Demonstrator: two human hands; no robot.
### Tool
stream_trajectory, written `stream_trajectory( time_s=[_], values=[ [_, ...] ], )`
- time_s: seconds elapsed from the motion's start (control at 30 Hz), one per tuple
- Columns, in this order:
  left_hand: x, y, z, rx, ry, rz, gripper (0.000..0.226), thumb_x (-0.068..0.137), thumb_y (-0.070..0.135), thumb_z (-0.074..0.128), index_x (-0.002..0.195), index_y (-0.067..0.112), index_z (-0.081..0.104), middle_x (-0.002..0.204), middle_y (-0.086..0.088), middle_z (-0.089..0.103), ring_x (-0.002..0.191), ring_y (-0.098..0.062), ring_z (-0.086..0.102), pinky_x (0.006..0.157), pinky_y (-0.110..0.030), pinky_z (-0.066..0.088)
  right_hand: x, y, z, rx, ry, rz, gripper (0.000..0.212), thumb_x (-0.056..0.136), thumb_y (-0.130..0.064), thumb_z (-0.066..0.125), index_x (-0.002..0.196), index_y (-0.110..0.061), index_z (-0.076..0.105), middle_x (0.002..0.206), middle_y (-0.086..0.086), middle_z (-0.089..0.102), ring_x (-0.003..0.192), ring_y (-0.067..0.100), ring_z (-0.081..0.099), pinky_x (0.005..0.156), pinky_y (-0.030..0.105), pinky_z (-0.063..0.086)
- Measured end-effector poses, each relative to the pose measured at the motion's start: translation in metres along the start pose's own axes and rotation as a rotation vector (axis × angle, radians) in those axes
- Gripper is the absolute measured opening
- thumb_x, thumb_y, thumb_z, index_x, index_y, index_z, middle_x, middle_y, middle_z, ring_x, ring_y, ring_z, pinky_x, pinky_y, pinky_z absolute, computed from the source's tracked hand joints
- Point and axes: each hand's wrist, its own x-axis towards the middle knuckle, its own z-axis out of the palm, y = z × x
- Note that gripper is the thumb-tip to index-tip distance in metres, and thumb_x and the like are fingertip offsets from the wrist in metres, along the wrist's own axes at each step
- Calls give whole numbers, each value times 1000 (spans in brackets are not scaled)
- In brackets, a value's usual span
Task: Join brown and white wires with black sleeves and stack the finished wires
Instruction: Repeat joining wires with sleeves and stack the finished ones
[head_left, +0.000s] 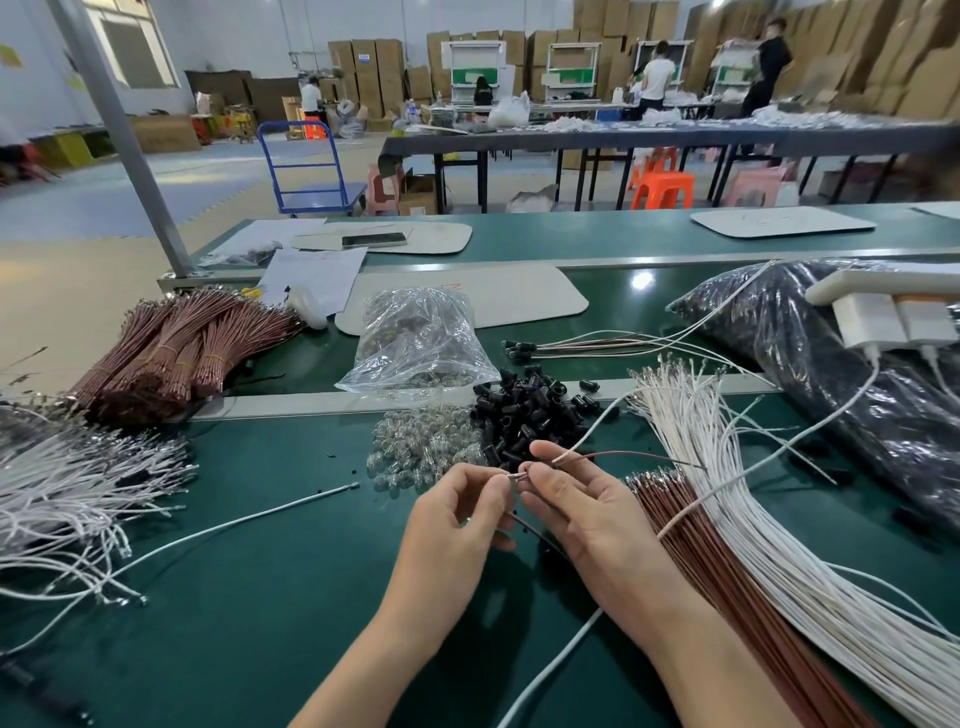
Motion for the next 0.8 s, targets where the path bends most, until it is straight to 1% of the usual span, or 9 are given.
stream_trajectory(
  time_s=[0.07,0.17,0.27,0.4,0.47,0.6,0.67,0.8],
  values=[
    [2,-1,0,-49,-14,-34,14,101,15,60,94,12,72,78,-2,73,69,-12,67,67,-32,61,-2,2,2,-47,-31,-11,45,72,-10,75,116,-6,67,93,14,74,85,21,74,74,23,59],
    [1,-2,1,-100,-37,-64,16,101,15,60,92,10,72,76,-2,73,68,-11,65,65,-29,59,-4,1,3,-150,-35,-33,45,71,-15,77,115,-10,67,94,15,73,86,23,71,80,29,61],
    [2,-1,0,-113,-59,-72,18,101,17,59,92,10,73,76,-2,72,69,-12,65,65,-29,59,-5,-1,3,-179,-24,-32,41,73,-15,76,113,-11,67,92,14,74,83,21,71,76,27,60],
    [3,-1,-5,12,-74,-35,20,103,19,57,93,16,74,81,-3,74,70,-14,66,69,-30,60,-5,0,2,-206,2,-21,30,84,-7,72,113,-11,66,89,10,75,82,19,72,71,24,58],
    [3,0,-8,44,-82,-31,20,103,19,57,92,17,74,82,-4,74,71,-14,66,69,-29,60,-4,0,2,-200,7,-18,29,83,-8,73,111,-11,67,88,10,75,82,20,72,71,23,58],
    [5,2,-11,-25,-119,-93,20,103,16,56,95,11,74,86,-11,73,71,-14,65,68,-29,60,-5,1,1,-210,0,-10,25,87,-3,70,111,-11,67,89,12,75,82,20,71,72,23,58],
    [6,2,-11,-90,-120,-149,19,102,16,58,96,7,73,84,-10,72,71,-15,64,68,-29,60,-5,1,1,-212,-5,-6,29,85,-5,72,113,-11,67,89,12,74,82,20,70,73,24,59],
    [8,2,-11,-165,-113,-218,16,101,16,59,94,6,69,81,-5,70,69,-14,64,67,-29,59,-6,-1,3,-201,-10,-8,43,72,-14,76,114,-11,68,87,13,73,79,17,70,71,23,58]
  ],
)
